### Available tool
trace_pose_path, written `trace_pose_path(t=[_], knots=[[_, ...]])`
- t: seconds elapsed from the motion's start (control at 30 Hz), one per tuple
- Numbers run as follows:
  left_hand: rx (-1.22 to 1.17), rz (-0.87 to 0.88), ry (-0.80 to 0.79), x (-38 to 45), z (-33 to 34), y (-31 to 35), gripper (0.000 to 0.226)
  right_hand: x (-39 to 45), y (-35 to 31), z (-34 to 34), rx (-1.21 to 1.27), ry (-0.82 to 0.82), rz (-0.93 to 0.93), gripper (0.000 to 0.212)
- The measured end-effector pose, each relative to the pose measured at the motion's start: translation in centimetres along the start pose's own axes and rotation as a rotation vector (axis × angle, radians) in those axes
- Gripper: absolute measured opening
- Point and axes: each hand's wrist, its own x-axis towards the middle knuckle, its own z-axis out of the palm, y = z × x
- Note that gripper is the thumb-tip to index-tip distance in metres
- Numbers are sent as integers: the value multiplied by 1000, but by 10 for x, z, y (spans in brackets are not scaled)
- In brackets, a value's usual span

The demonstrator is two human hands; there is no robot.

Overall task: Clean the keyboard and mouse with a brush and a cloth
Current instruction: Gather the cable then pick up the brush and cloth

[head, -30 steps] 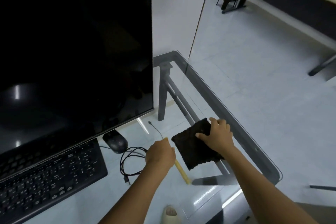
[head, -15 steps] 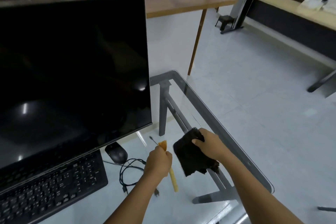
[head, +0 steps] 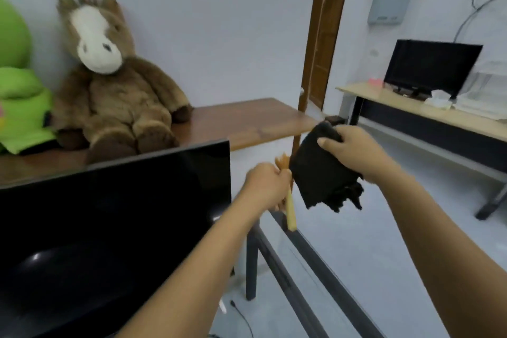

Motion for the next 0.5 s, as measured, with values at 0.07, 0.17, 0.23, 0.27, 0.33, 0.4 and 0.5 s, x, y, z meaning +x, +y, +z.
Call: trace_pose_path(t=[0.07, 0.17, 0.23, 0.27, 0.33, 0.4, 0.5], knots=[[15, 38, 67, 17, -31, 26, 33, 26, -25, -12, 69, -29, -55, 20], [66, 47, 264, 48, -74, 54, 32, 68, -57, -19, 121, -77, -170, 24], [116, -6, 363, 66, -98, 57, 34, 90, -76, -12, 121, -107, -249, 24], [105, -54, 386, 75, -106, 55, 34, 102, -84, -7, 129, -115, -284, 25], [98, -159, 394, 93, -116, 47, 35, 124, -94, 5, 187, -131, -311, 27], [154, -257, 385, 109, -118, 36, 35, 147, -94, 20, 267, -187, -283, 25], [265, -382, 345, 132, -113, 21, 33, 176, -79, 43, 273, -264, -201, 29]])
